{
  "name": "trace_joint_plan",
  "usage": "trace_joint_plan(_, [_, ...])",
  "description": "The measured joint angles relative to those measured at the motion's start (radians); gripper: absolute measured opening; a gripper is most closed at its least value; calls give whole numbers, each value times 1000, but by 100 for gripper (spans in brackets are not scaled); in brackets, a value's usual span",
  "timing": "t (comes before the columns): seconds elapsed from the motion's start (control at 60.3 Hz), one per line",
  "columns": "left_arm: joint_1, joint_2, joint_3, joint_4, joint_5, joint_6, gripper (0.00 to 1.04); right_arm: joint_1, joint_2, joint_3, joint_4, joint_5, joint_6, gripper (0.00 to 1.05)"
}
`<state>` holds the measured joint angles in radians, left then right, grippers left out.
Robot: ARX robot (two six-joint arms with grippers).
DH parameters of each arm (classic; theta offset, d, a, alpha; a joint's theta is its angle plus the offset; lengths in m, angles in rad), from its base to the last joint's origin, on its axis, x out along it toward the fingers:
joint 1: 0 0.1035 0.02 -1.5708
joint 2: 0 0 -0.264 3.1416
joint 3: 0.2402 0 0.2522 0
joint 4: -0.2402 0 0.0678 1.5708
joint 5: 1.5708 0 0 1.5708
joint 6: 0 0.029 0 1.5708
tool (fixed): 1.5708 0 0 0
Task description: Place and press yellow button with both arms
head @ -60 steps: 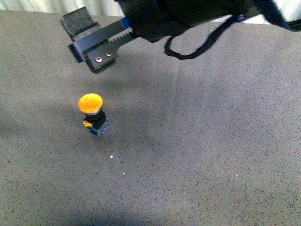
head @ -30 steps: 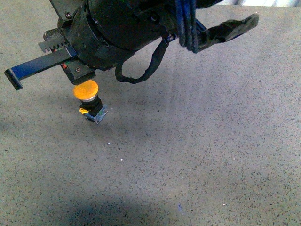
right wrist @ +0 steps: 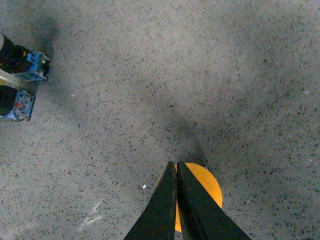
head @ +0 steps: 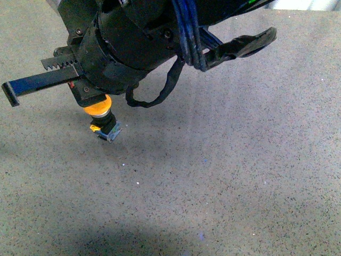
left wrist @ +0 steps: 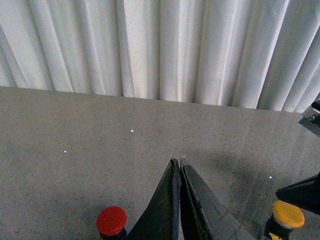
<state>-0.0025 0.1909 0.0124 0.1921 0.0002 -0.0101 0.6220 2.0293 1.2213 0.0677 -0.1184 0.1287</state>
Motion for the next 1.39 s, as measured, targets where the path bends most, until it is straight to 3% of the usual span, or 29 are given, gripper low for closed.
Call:
trace_joint_plan(0.066, [0, -13, 0, -14, 0, 0, 1, -1, 11, -4, -16, 10, 13, 1])
trace_joint_plan(0.166, [0, -145, 0, -177, 0, 0, 1, -4, 24, -6, -37, 21, 27, 1])
trace_joint_plan(0.464, [1, -174, 0, -192, 0, 0, 1, -29, -10, -61, 41, -2, 95, 1])
trace_joint_plan(0.763, [1, -174, 0, -192, 0, 0, 1, -188, -325, -245, 121, 23, 141, 1])
trace_joint_plan(0.846, [1, -174, 0, -192, 0, 0, 1, -272, -540, -380, 123, 19, 90, 22])
trace_joint_plan(0.879, [1, -174, 0, -192, 0, 0, 1, -276, -612, -455, 212, 123, 45, 19])
trace_joint_plan(0.929, [1, -174, 0, -192, 0, 1, 1, -293, -743, -608, 460, 320, -36, 7])
trace_joint_plan(0.978, [1, -174, 0, -192, 0, 1, 1, -322, -839, -706, 595, 386, -72, 1])
trace_joint_plan(1.111, [1, -174, 0, -192, 0, 1, 1, -397, -965, -890, 658, 332, -109, 1])
trace_joint_plan(1.393, [1, -174, 0, -192, 0, 1, 1, -483, -1136, -1043, 640, 250, -122, 1])
